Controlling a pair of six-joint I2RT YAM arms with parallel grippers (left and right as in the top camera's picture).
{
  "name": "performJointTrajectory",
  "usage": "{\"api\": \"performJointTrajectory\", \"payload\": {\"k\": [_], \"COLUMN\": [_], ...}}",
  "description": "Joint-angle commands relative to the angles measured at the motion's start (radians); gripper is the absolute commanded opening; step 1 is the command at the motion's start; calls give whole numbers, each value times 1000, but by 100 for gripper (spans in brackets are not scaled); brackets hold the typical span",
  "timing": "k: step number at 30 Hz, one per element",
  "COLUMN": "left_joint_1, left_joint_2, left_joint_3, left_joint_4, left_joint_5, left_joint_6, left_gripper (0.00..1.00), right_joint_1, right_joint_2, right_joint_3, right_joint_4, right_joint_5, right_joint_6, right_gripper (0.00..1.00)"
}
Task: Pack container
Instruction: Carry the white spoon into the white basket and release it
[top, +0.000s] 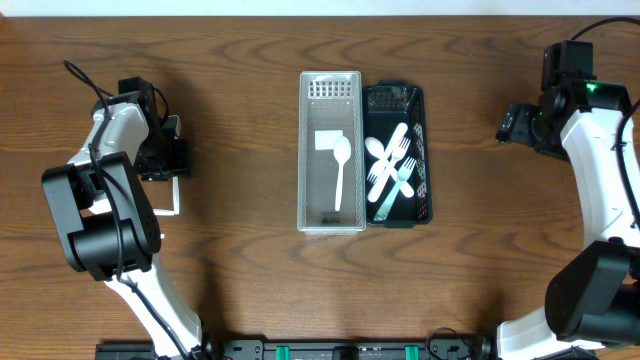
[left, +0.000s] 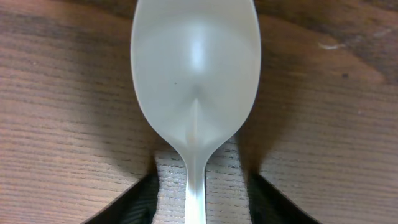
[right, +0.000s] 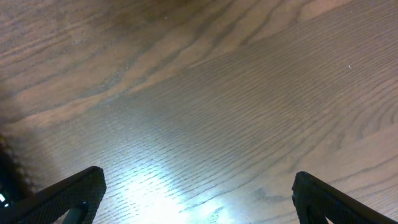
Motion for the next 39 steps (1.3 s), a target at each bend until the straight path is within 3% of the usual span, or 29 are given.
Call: {"api": "performJointTrajectory", "payload": {"k": [1, 3, 9, 12, 19, 25, 33, 39], "left_joint_1": [2, 2, 2, 2, 0, -46, -321, -633], "left_joint_2": [13, 13, 13, 13, -11, -160, -440, -478], "left_joint_3": [-31, -31, -31, -31, -7, 32, 32, 32], "left_joint_4": [0, 0, -4, 0, -29, -74, -79, -44], "left_joint_5": [19, 19, 19, 19, 72, 102, 100, -10], "left_joint_6": [7, 7, 6, 6, -36, -130, -246, -408], "left_gripper": [32, 25, 20, 6, 6, 6, 6, 6], "right_joint_1": [-6, -6, -6, -6, -6, -6, -6, -6], "right_joint_2": [0, 0, 0, 0, 0, 0, 0, 0], "right_joint_3": [-3, -3, -3, -3, -3, -3, -3, -3], "right_joint_4": [-1, 0, 0, 0, 0, 4, 4, 11], "right_joint_5": [0, 0, 1, 0, 1, 0, 0, 0], "right_joint_6": [-13, -13, -13, -13, -13, -13, -13, -13], "right_gripper": [99, 99, 99, 99, 99, 99, 98, 99]}}
